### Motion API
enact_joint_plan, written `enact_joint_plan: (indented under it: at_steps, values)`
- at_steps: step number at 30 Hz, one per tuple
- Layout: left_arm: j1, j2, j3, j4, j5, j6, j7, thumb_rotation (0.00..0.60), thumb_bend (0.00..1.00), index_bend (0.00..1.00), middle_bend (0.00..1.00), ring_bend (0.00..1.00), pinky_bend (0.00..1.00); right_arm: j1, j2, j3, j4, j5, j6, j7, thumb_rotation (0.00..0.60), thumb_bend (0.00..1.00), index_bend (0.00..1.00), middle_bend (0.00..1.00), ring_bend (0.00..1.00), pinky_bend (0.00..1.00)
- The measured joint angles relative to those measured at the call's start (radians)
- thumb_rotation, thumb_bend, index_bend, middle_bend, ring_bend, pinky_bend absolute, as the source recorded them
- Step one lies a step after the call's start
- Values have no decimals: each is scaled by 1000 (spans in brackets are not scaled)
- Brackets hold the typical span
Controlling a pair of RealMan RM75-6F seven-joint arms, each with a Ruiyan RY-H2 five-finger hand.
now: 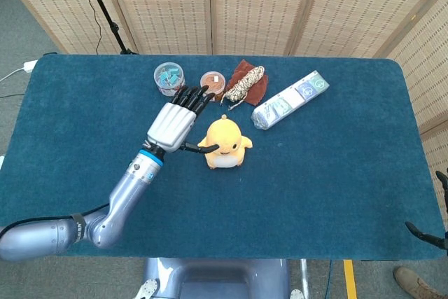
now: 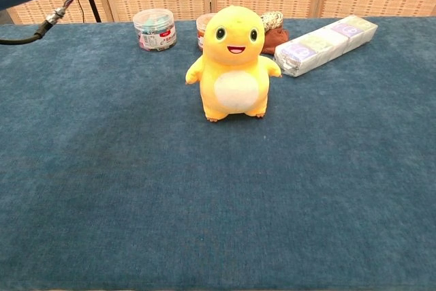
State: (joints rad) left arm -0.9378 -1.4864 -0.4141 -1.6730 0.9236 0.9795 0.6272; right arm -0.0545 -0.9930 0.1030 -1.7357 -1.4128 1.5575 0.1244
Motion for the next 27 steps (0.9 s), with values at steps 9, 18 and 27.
enact_joint_plan:
  at_steps: [9,18,27]
  values:
    - [-123,-132,2,225,-38,-89,-41,141,0,0,0,0,0,5,12,11,11,31,-20,30,600,0,0,0,0,0]
    - [-240,-252,3,423,-36,-179,-104,137,0,0,0,0,0,-7,22,16,2,35,0,40,600,0,0,0,0,0]
    - [-322,-353,5,583,-44,-234,-142,135,0,0,0,0,0,-10,30,17,8,47,-6,58,600,0,0,0,0,0]
